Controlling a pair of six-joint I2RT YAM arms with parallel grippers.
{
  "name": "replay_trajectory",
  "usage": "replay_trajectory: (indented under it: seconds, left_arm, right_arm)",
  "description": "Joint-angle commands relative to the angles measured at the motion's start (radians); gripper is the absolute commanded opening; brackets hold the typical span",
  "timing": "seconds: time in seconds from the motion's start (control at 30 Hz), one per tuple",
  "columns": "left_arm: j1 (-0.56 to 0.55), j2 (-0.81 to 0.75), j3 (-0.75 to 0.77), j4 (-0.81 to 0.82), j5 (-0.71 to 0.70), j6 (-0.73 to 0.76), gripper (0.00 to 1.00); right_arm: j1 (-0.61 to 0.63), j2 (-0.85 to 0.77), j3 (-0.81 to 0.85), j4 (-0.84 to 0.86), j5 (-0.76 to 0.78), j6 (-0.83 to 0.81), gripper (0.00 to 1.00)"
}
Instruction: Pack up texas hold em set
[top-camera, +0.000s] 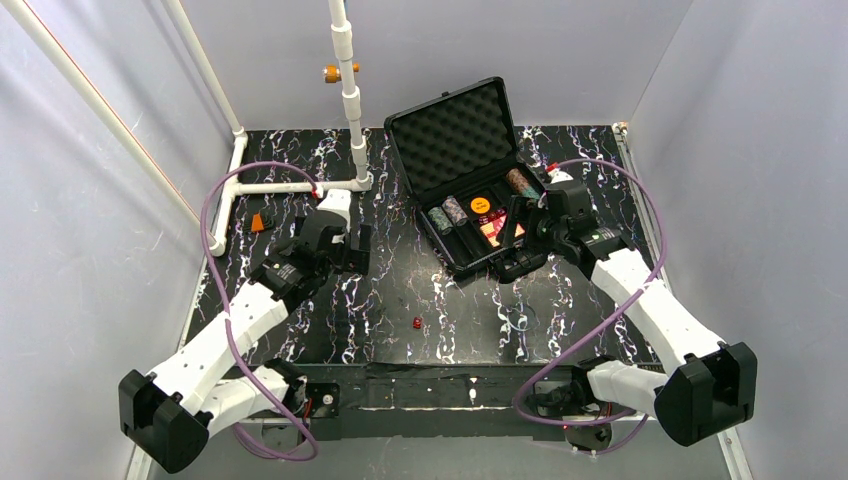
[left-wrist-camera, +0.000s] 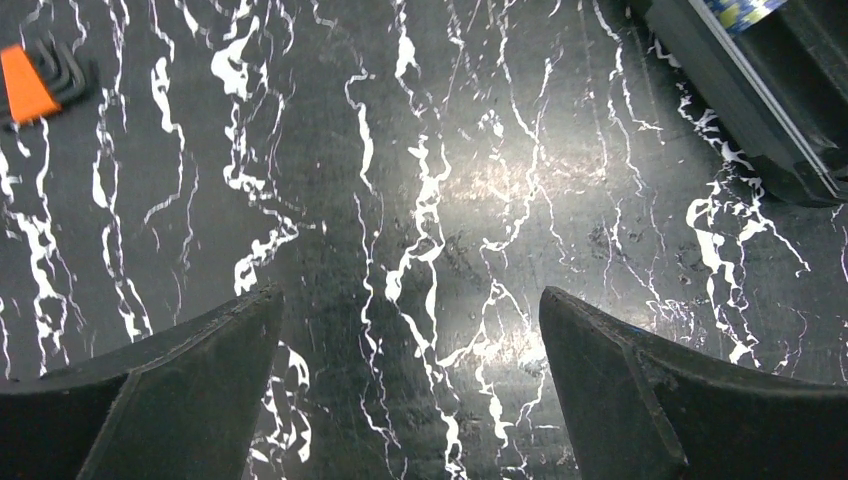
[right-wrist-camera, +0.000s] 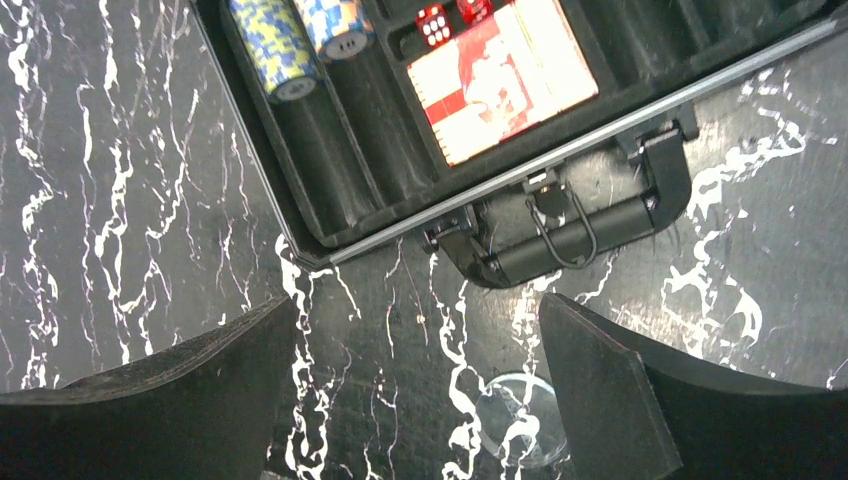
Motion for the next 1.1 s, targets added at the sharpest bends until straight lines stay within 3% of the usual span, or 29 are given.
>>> replay_trajectory:
  seconds: [0.0, 0.3, 0.43, 0.73, 1.07]
  left_arm:
    - [0.034, -0.008, -0.007, -0.094, -0.007, -0.142, 0.99]
    - [0.103, 0.052, -0.070, -0.052, 0.137, -0.238, 0.99]
    - [0.099, 0.098, -0.063, -0.051, 0.266, -0.238, 0.89]
    - [-0.101, 0.139, -0.078, -0.104, 0.292, -0.259, 0.77]
    - [-0.270, 0.261, -0.077, -0.013, 0.303, -0.297, 0.65]
  right_arm:
    - [0.003, -0.020, -0.030, 0.005, -0.055, 0.030, 0.99]
    - [0.003, -0.026, -0.061, 0.009, -0.125, 0.048, 0.98]
    - [0.003, -0.033, -0.065, -0.002, -0.130, 0.049, 0.98]
    - [0.006, -0.030, -0.075, -0.015, -0.137, 0.055, 0.98]
    - [0.016, -0.012, -0.079, -0.006, -0.141, 0.059, 0.98]
